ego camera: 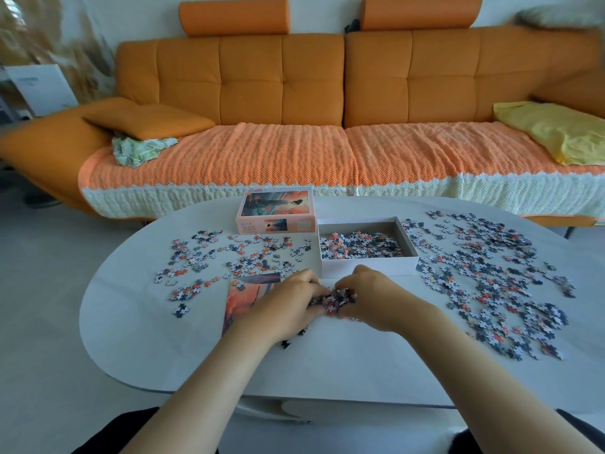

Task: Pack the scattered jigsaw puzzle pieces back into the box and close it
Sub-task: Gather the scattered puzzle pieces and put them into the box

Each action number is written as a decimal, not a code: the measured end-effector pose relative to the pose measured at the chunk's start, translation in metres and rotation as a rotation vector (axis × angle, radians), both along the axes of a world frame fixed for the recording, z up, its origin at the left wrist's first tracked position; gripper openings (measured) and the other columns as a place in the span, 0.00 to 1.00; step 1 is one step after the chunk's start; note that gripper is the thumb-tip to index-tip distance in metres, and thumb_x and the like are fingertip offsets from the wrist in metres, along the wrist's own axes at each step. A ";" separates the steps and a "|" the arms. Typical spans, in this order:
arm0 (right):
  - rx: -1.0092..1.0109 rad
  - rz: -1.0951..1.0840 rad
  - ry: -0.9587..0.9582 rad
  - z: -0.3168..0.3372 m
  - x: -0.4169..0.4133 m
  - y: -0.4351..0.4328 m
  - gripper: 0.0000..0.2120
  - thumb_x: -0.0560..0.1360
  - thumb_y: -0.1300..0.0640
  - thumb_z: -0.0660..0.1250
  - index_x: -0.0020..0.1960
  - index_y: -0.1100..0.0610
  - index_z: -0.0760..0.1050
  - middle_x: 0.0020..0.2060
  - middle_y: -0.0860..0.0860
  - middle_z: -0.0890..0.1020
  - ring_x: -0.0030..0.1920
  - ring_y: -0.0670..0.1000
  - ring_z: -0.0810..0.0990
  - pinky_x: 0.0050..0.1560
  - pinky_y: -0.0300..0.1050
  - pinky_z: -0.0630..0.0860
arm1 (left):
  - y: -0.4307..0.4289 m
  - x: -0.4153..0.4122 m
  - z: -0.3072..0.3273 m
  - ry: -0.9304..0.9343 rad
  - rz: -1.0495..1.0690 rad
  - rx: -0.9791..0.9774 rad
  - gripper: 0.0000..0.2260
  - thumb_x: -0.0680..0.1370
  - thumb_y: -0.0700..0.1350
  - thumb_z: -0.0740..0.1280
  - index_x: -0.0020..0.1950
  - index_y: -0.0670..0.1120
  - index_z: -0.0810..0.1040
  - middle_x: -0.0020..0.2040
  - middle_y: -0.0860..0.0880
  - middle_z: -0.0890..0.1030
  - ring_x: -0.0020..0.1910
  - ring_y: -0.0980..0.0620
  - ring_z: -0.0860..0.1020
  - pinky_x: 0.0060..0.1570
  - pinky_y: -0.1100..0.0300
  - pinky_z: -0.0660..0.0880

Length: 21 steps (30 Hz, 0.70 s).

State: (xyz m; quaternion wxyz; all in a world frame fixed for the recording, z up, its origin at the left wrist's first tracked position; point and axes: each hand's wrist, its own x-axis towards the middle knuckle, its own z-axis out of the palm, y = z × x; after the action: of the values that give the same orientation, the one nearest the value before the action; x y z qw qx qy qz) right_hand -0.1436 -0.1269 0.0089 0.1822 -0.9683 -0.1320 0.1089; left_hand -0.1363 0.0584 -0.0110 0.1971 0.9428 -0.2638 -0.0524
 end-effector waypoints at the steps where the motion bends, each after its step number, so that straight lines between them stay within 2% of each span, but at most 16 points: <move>1: 0.021 -0.004 -0.011 0.000 0.001 0.000 0.11 0.71 0.47 0.72 0.47 0.53 0.78 0.44 0.49 0.69 0.43 0.52 0.74 0.36 0.39 0.67 | -0.002 0.001 0.001 -0.005 0.009 -0.012 0.16 0.78 0.50 0.67 0.66 0.54 0.77 0.53 0.55 0.72 0.56 0.54 0.72 0.55 0.54 0.72; 4: 0.052 -0.042 -0.027 0.002 0.002 0.000 0.09 0.71 0.52 0.72 0.50 0.55 0.81 0.47 0.53 0.75 0.43 0.53 0.78 0.41 0.48 0.78 | -0.006 0.005 0.000 -0.001 0.052 -0.045 0.14 0.76 0.49 0.70 0.61 0.53 0.80 0.53 0.54 0.74 0.54 0.54 0.75 0.54 0.54 0.73; 6: 0.028 -0.055 -0.032 0.004 0.003 -0.002 0.07 0.73 0.58 0.67 0.48 0.57 0.82 0.46 0.55 0.80 0.41 0.55 0.80 0.42 0.51 0.80 | -0.008 0.006 0.001 0.009 0.090 -0.082 0.11 0.74 0.49 0.73 0.57 0.52 0.81 0.51 0.54 0.75 0.50 0.54 0.75 0.51 0.56 0.74; 9: 0.036 -0.056 -0.025 0.007 0.004 -0.004 0.07 0.72 0.62 0.67 0.45 0.56 0.84 0.42 0.53 0.84 0.37 0.53 0.81 0.36 0.44 0.79 | -0.012 0.009 0.002 0.010 0.124 -0.132 0.07 0.73 0.46 0.74 0.50 0.53 0.82 0.46 0.55 0.76 0.45 0.55 0.76 0.46 0.59 0.74; 12: 0.113 -0.083 0.001 0.011 0.008 -0.009 0.08 0.71 0.62 0.69 0.41 0.50 0.84 0.38 0.47 0.84 0.33 0.49 0.81 0.31 0.36 0.76 | -0.018 0.012 0.007 0.056 0.129 -0.190 0.05 0.73 0.43 0.74 0.46 0.52 0.82 0.42 0.57 0.79 0.41 0.59 0.77 0.40 0.69 0.72; 14: 0.166 -0.091 -0.007 0.017 0.011 -0.016 0.07 0.72 0.61 0.70 0.41 0.50 0.84 0.37 0.46 0.84 0.30 0.48 0.81 0.29 0.33 0.74 | -0.022 0.016 0.014 0.083 0.126 -0.244 0.05 0.73 0.42 0.74 0.46 0.51 0.83 0.41 0.56 0.81 0.41 0.59 0.79 0.41 0.66 0.75; 18: 0.273 -0.161 -0.182 0.032 0.025 -0.029 0.03 0.73 0.58 0.72 0.43 0.51 0.84 0.32 0.41 0.80 0.28 0.44 0.79 0.30 0.28 0.72 | -0.032 0.031 0.028 0.034 0.160 -0.390 0.03 0.73 0.43 0.74 0.44 0.51 0.83 0.39 0.55 0.81 0.37 0.60 0.77 0.35 0.68 0.71; 20: 0.314 -0.204 -0.328 0.034 0.036 -0.032 0.04 0.72 0.58 0.72 0.44 0.51 0.84 0.35 0.41 0.79 0.33 0.41 0.76 0.35 0.24 0.69 | -0.039 0.044 0.032 -0.044 0.181 -0.443 0.02 0.74 0.43 0.74 0.45 0.49 0.83 0.39 0.55 0.80 0.37 0.61 0.76 0.35 0.72 0.70; 21: 0.319 -0.214 -0.389 0.032 0.042 -0.033 0.04 0.73 0.59 0.72 0.45 0.52 0.84 0.37 0.43 0.79 0.36 0.43 0.76 0.36 0.25 0.67 | -0.042 0.050 0.033 -0.088 0.184 -0.455 0.02 0.74 0.42 0.73 0.44 0.49 0.82 0.39 0.55 0.79 0.38 0.62 0.76 0.36 0.73 0.70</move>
State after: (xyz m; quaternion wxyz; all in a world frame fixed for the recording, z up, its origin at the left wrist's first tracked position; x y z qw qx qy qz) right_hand -0.1017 -0.1598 0.0412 0.3142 -0.9384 -0.0770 -0.1214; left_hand -0.0862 0.0166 0.0215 0.3964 0.8957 -0.1900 0.0676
